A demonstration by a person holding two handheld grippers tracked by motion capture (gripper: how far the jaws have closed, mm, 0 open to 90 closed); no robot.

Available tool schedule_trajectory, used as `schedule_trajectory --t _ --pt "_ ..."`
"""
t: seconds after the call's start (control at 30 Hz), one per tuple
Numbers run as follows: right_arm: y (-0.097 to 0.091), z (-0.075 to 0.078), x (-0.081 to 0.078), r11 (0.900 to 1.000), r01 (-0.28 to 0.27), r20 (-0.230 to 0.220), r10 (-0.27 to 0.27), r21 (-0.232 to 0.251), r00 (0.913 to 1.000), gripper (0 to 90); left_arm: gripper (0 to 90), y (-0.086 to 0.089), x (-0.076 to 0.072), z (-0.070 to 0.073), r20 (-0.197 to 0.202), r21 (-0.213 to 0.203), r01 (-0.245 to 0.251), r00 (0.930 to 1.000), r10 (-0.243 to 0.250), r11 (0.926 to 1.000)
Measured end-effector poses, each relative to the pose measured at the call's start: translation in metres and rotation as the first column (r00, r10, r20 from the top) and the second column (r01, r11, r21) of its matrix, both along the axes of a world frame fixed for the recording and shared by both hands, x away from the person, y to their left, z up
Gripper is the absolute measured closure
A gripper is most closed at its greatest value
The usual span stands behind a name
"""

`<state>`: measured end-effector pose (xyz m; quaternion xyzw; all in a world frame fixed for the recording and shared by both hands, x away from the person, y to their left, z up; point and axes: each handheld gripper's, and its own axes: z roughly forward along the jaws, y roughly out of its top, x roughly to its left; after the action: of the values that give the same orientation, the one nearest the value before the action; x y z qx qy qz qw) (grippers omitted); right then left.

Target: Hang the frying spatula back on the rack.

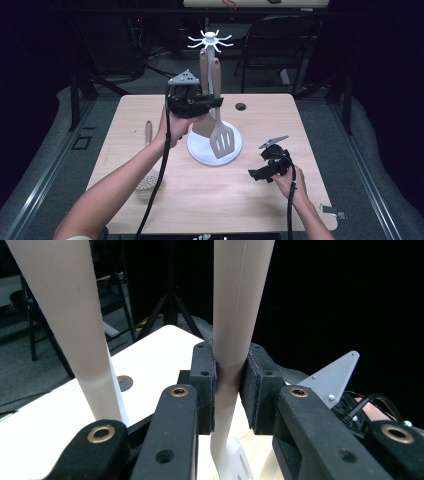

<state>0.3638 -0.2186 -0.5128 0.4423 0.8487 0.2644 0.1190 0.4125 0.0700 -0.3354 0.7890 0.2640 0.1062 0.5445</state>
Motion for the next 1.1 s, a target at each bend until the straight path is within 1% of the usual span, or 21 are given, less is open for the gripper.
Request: schedule_trajectory --t 0.17,0.27,0.47,0.57,0.63,0.7,0.8,0.83,0.9,0.93,1.1 --pt "0.0 0.0 0.0 1.0 -0.001 -0.005 0.001 -0.006 1.0 1.0 77.4 -0.002 0.003 0.003 0.002 -0.001 0.0 1.0 0.0 1.0" --pt "0.0 0.0 0.0 1.0 0.0 -0.006 0.0 -0.008 1.0 0.9 77.4 -0.003 0.005 0.005 0.0 -0.007 0.009 1.0 -0.009 0.9999" --pt "0.0 0.0 0.0 1.0 -0.003 -0.009 0.003 -0.009 1.0 1.0 77.5 -0.009 0.009 0.009 -0.001 0.001 0.026 0.9997 -0.026 0.9997" --pt "0.0 0.0 0.0 0.9999 -0.001 -0.006 0.001 -0.011 1.0 0.9 77.4 -0.011 0.012 0.009 -0.012 0.004 0.03 0.9995 -0.03 0.9995" --pt "0.0 0.0 0.0 0.9999 -0.001 -0.005 0.001 -0.01 1.0 0.9 77.4 -0.011 0.015 0.009 -0.021 -0.002 0.026 0.9994 -0.026 0.9997" --pt "0.0 0.0 0.0 0.9999 -0.001 -0.005 0.001 -0.012 1.0 0.9 77.4 -0.012 0.017 0.01 -0.02 -0.001 0.022 0.9996 -0.022 0.9998" --pt "0.0 0.0 0.0 0.9999 -0.001 -0.005 0.001 -0.013 1.0 1.0 77.5 -0.012 0.019 0.01 -0.022 0.003 0.016 0.9996 -0.016 0.9999" --pt "0.0 0.0 0.0 0.9999 -0.001 -0.005 0.001 -0.013 1.0 1.0 77.5 -0.012 0.02 0.01 -0.024 0.012 0.013 0.9996 -0.013 0.9998" --pt "0.0 0.0 0.0 0.9999 -0.005 -0.009 0.005 -0.013 1.0 1.1 77.5 -0.013 0.021 0.01 -0.024 0.004 0.009 0.9997 -0.009 0.9999" --pt "0.0 0.0 0.0 0.9997 -0.005 -0.009 0.005 -0.024 0.9999 1.1 77.5 -0.013 0.022 0.009 -0.029 0.002 0.004 0.9996 -0.004 1.0" --pt "0.001 0.001 0.0 0.9994 -0.013 -0.007 0.013 -0.034 0.9999 1.1 77.4 -0.012 0.025 0.008 -0.029 0.006 -0.003 0.9996 0.004 1.0"
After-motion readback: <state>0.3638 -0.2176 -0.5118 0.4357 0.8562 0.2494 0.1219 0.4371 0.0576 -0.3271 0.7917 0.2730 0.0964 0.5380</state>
